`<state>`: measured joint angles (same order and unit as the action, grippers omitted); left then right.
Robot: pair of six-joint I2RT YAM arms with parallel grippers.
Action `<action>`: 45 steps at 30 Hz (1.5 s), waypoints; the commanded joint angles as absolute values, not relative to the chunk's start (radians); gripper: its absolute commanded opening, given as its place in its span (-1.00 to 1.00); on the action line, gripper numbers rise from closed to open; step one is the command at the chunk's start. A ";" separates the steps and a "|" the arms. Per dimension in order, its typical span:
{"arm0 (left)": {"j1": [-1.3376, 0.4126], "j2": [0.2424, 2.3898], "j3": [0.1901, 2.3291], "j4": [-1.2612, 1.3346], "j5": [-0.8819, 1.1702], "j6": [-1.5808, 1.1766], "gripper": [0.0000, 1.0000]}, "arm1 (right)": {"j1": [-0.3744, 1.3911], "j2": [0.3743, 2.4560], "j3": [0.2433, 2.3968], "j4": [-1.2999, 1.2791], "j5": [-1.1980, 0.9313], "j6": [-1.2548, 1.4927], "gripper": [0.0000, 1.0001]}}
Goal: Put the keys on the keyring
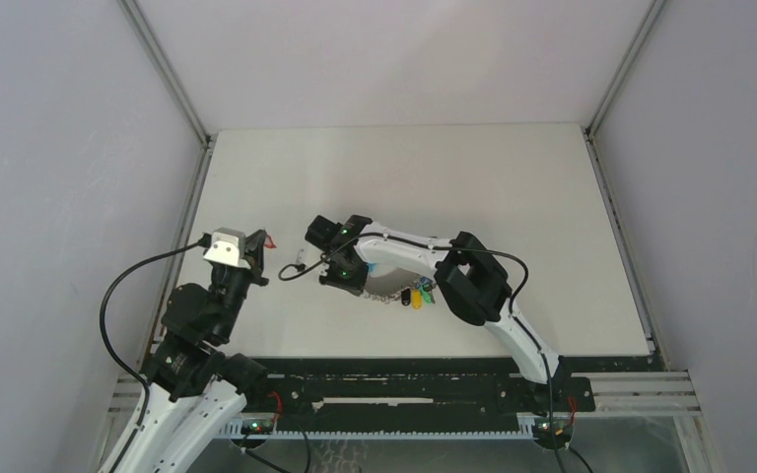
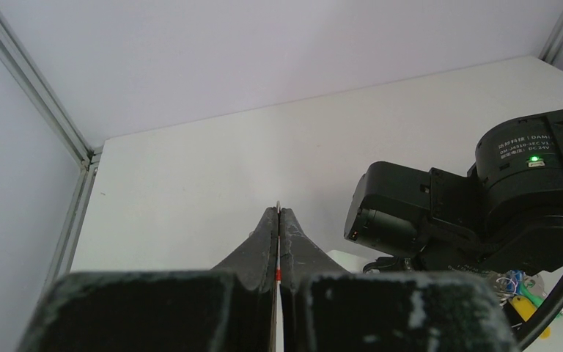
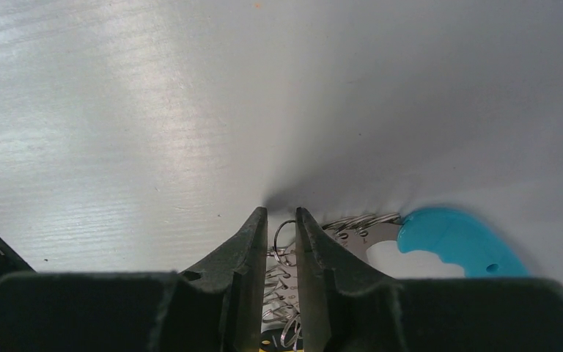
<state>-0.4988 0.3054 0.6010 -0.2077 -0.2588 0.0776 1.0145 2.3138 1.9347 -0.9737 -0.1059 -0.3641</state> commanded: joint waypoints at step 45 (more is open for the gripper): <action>-0.491 0.357 0.584 -0.145 -0.146 0.050 -0.99 | 0.856 1.749 1.193 -0.102 -0.397 -0.226 -1.00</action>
<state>-0.4969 0.3405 0.6010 -0.2016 -0.2047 0.0624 0.8799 1.8259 1.2602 -0.3439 -0.3084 -0.2703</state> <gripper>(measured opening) 0.006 0.006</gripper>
